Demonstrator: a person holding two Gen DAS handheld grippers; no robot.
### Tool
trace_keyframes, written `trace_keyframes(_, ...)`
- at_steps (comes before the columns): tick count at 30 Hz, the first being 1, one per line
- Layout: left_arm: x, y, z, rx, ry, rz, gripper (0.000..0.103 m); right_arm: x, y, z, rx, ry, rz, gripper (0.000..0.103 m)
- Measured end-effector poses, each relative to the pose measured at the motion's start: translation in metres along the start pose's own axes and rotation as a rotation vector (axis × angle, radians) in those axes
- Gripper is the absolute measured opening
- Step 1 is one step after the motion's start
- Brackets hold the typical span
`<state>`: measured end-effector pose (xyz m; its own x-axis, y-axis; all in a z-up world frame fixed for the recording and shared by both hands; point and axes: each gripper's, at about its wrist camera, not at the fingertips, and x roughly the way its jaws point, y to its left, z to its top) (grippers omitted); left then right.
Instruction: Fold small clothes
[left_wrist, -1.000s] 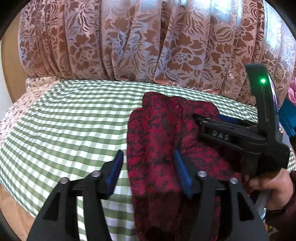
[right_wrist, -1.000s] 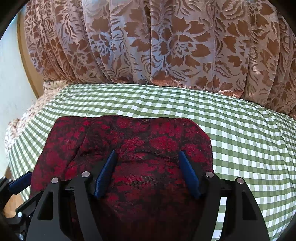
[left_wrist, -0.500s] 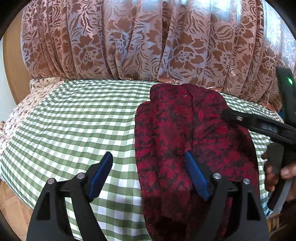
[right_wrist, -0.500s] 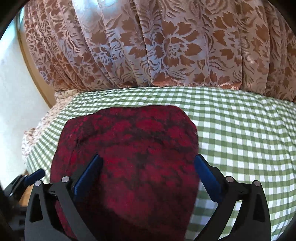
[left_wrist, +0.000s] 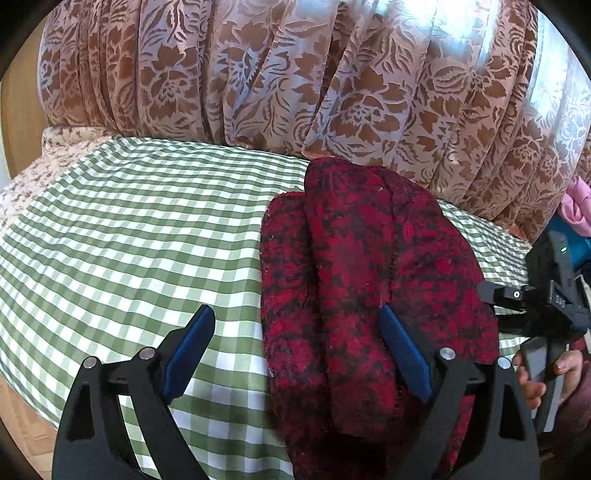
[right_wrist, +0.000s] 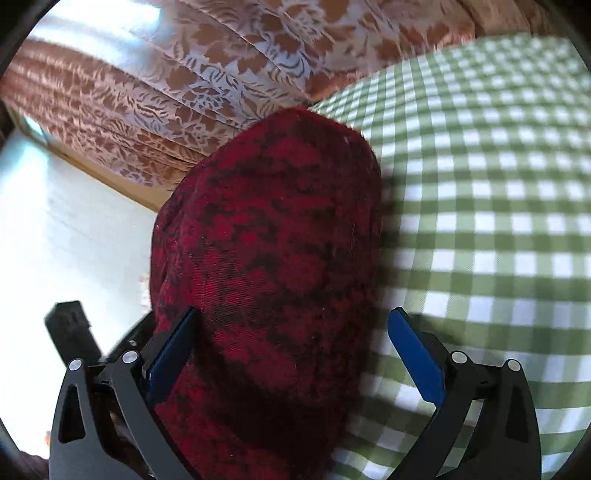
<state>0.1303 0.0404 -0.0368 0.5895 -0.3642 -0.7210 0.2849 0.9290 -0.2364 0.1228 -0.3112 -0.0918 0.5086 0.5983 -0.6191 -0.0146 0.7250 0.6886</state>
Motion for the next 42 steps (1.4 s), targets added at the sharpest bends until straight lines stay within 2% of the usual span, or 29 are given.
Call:
trace_keyframes(6, 0.010, 0.016, -0.001, -0.079, 0.027, -0.093, 0.099, 0.019, -0.013, -0.003, 0.059, 0.051, 0.147, 0.100)
trace_keyframes(8, 0.019, 0.022, -0.003, -0.122, 0.062, -0.178, 0.100, 0.024, -0.014, -0.001, 0.061, 0.053, 0.179, 0.100)
trace_keyframes(10, 0.028, 0.026, -0.005, -0.156, 0.079, -0.227, 0.100, 0.032, -0.013, 0.004, 0.057, 0.064, 0.209, 0.100)
trace_keyframes(14, 0.051, 0.041, -0.009, -0.274, 0.137, -0.395, 0.099, 0.042, -0.012, 0.012, 0.049, 0.091, 0.244, 0.100)
trace_keyframes(15, 0.055, 0.043, -0.010, -0.290, 0.146, -0.425, 0.098, 0.044, -0.011, 0.014, 0.046, 0.095, 0.251, 0.100)
trace_keyframes(16, 0.061, 0.045, -0.012, -0.312, 0.161, -0.489, 0.089, 0.046, -0.011, 0.015, 0.042, 0.100, 0.258, 0.100)
trace_keyframes(17, 0.064, 0.046, -0.014, -0.324, 0.164, -0.528, 0.085, 0.047, -0.009, 0.017, 0.036, 0.107, 0.260, 0.100)
trace_keyframes(20, 0.064, 0.045, -0.018, -0.327, 0.142, -0.579, 0.073, 0.050, -0.003, 0.021, 0.016, 0.117, 0.254, 0.100)
trace_keyframes(23, 0.058, 0.048, -0.017, -0.347, 0.121, -0.632, 0.064, 0.047, 0.005, 0.024, -0.019, 0.123, 0.247, 0.090)
trace_keyframes(27, 0.044, 0.049, -0.006, -0.345, 0.079, -0.663, 0.062, 0.037, 0.024, 0.037, -0.076, 0.123, 0.261, 0.083)
trace_keyframes(32, 0.016, 0.059, 0.036, -0.316, -0.026, -0.658, 0.062, 0.030, 0.058, 0.072, -0.167, 0.108, 0.316, 0.082)
trace_keyframes(37, 0.019, 0.070, 0.097, -0.270, -0.101, -0.570, 0.062, 0.049, 0.081, 0.134, -0.222, 0.112, 0.332, 0.082)
trace_keyframes(42, 0.062, 0.077, 0.132, -0.260, -0.046, -0.477, 0.062, 0.084, 0.070, 0.183, -0.216, 0.142, 0.264, 0.082)
